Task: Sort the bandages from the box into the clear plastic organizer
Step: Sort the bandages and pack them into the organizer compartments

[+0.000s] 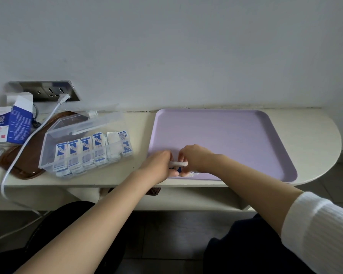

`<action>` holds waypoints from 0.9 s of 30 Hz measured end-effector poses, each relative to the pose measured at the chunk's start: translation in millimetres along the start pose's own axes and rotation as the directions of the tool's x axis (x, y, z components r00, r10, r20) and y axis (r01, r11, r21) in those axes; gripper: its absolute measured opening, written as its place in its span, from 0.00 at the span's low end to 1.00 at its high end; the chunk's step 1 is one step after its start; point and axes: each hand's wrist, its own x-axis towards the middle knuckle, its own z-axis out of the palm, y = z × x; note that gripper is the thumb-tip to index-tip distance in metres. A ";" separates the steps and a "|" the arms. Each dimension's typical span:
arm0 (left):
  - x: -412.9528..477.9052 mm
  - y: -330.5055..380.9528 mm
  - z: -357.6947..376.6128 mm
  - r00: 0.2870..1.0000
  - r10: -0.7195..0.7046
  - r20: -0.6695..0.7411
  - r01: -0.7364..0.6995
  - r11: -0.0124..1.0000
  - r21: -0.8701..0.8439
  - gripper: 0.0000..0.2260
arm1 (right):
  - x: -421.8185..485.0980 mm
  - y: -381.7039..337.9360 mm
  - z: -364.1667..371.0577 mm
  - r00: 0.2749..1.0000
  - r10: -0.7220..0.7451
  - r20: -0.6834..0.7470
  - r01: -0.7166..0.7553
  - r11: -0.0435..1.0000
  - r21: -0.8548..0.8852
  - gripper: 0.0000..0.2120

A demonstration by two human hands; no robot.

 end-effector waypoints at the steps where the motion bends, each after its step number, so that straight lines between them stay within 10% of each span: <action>1: 0.9 0.9 -1.2 1.000 0.002 0.021 -0.002 1.000 0.030 0.10 | -0.9 0.4 0.1 1.000 -0.023 -0.019 0.023 0.999 -0.029 0.17; 11: -0.4 3.0 -3.1 0.919 0.130 -0.373 -0.130 0.991 0.026 0.07 | -3.0 16.3 0.8 0.898 -0.008 -0.439 0.069 0.990 0.123 0.07; 21: -0.7 2.0 16.1 0.988 0.049 -0.147 -0.048 0.999 0.014 0.08 | 1.7 15.7 33.6 0.939 0.064 -0.337 0.074 0.922 0.381 0.22; 27: -0.9 12.5 20.5 0.961 0.097 -0.258 -0.039 0.975 0.218 0.12 | 4.8 16.7 34.3 0.920 0.020 -0.392 0.096 0.957 0.274 0.20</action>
